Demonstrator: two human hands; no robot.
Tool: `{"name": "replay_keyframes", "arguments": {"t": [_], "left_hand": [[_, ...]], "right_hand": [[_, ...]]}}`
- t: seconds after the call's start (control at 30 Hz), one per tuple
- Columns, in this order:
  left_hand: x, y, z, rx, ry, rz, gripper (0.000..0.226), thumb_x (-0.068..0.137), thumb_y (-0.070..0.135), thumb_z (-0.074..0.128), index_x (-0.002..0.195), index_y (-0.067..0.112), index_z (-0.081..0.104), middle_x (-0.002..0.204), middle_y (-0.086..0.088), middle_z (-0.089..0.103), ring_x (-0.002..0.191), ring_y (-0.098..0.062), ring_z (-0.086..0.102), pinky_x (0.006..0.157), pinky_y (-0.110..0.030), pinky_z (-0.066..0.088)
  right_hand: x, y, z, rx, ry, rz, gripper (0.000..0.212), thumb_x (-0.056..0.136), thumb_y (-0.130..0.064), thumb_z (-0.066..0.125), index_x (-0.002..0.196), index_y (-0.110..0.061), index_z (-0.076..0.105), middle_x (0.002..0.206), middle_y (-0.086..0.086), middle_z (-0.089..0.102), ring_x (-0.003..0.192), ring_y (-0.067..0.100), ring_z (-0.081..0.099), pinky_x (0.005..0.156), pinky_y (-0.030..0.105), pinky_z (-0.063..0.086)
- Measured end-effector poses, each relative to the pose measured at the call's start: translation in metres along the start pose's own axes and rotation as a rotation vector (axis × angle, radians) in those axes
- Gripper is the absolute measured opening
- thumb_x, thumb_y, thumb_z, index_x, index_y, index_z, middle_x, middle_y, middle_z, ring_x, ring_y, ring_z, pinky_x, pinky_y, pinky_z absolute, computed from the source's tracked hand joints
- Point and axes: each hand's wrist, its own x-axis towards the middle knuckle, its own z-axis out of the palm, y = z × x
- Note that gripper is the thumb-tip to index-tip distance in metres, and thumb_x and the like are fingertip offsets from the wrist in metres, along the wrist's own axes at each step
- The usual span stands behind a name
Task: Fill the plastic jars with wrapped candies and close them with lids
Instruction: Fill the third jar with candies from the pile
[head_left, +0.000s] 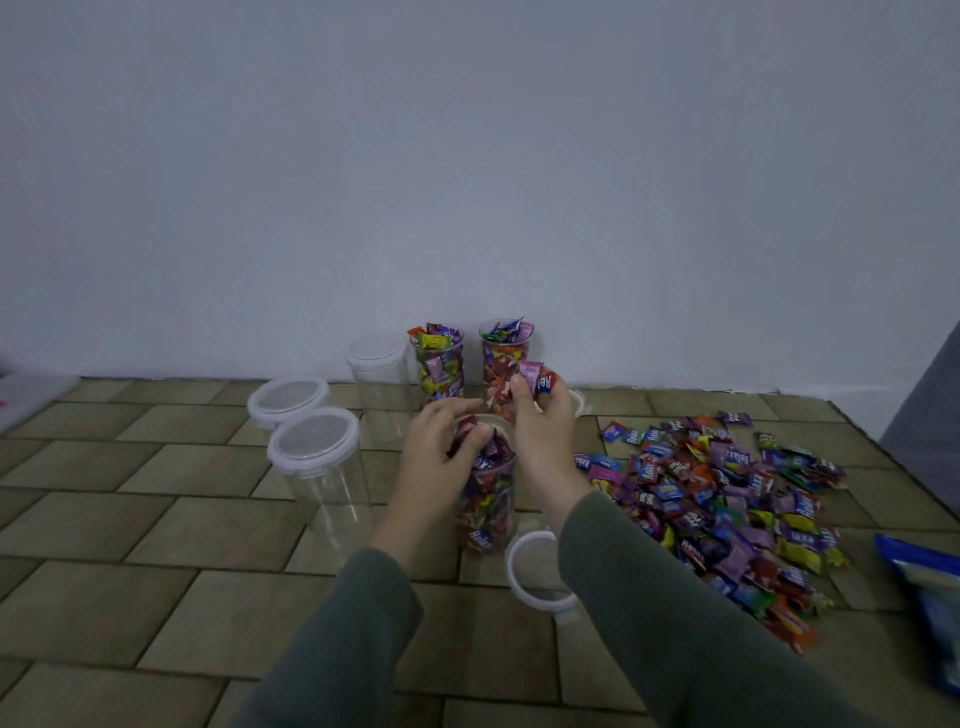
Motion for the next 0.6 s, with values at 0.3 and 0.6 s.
{"name": "replay_keyframes", "arguments": {"t": [0.3, 0.6], "left_hand": [[-0.015, -0.012, 0.011, -0.498, -0.087, -0.218, 0.105, 0.047, 0.039, 0.089, 0.139, 0.03, 0.039, 0.127, 0.006, 0.057, 0.111, -0.006, 0.062, 0.09, -0.026, 0.053], [-0.016, -0.014, 0.017, -0.566, -0.072, -0.216, 0.095, 0.053, 0.019, 0.092, 0.134, 0.019, 0.042, 0.128, -0.006, 0.058, 0.109, -0.01, 0.064, 0.084, -0.021, 0.052]], "right_hand": [[-0.006, 0.005, -0.021, -0.225, -0.295, -0.183, 0.016, 0.095, -0.017, 0.059, 0.11, -0.022, 0.059, 0.104, 0.001, 0.068, 0.097, 0.013, 0.066, 0.084, 0.033, 0.056], [0.011, -0.01, -0.04, -0.955, -0.659, -0.283, 0.043, 0.096, -0.042, 0.051, 0.135, -0.024, 0.052, 0.133, 0.001, 0.043, 0.127, 0.014, 0.038, 0.108, 0.036, 0.034]]}}
